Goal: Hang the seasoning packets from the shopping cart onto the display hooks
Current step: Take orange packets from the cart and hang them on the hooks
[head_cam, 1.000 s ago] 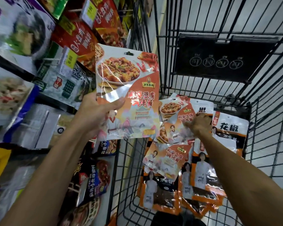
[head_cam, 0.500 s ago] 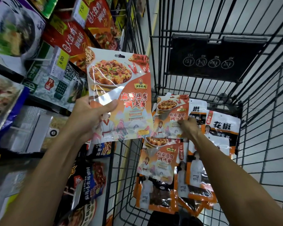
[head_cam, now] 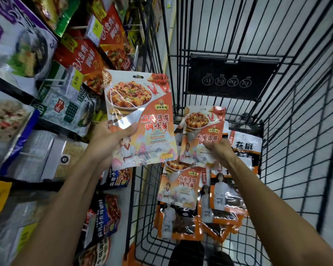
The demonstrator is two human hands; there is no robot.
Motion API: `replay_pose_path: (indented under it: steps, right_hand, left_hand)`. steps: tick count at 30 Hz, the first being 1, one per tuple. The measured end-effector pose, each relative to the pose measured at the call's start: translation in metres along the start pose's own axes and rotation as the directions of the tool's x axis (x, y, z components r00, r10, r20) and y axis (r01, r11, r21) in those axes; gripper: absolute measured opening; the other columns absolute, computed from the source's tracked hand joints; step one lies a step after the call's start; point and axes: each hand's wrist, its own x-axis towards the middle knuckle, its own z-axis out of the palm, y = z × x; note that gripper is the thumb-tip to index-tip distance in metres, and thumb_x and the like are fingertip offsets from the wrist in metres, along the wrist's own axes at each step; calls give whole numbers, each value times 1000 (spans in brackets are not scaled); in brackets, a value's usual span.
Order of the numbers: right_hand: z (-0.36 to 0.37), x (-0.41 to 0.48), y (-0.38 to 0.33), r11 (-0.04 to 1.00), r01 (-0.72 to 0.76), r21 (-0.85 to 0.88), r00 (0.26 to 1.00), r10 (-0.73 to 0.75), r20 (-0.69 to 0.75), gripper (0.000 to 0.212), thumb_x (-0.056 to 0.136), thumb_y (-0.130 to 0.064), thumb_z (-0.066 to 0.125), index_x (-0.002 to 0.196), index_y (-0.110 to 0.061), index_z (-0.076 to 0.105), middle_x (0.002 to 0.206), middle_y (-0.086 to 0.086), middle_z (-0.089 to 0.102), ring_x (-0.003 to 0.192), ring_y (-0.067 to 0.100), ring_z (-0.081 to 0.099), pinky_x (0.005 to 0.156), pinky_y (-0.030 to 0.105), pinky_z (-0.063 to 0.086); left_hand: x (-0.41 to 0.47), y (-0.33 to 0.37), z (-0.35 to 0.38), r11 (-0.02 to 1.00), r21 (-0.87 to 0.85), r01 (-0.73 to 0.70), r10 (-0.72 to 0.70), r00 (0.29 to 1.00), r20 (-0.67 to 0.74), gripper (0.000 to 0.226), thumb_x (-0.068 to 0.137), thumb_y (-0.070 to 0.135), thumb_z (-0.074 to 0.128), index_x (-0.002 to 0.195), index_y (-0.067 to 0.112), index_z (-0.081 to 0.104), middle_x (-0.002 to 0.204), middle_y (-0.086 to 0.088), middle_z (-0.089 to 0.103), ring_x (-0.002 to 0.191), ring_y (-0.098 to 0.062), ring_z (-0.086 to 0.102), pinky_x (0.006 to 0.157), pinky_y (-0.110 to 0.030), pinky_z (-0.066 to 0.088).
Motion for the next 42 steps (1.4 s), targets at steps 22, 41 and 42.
replay_pose_path:
  steps: [22,41,42]
  right_hand:
    - [-49,-322,-130,867,480,134,680,-465,567,27,85,-30,70,93,-5,61,67,3,66,52,21,63,43,28,52]
    - [152,-662,-95,747,597,293,10,-372,928,24,91,-3,57,114,-2,60,99,4,71,90,14,70,68,18,55]
    - [162,-681,-83,745,594,303,-17,-365,931,25,90,-4,58,114,-3,60,98,5,71,89,14,70,68,19,56]
  left_hand:
    - [-297,61,-55,942,-37,-333,301,891,-340,66,59,36,90,100,-8,63,97,-26,68,87,-31,67,81,-43,53]
    - [-743,22,-190,773,253,-581,480,276,-833,20,81,12,72,98,3,71,85,-4,76,78,-16,73,64,-24,55]
    - [-766,14,-196,774,259,-577,469,248,-848,15,82,9,70,96,2,70,82,-2,76,76,-15,72,63,-25,57]
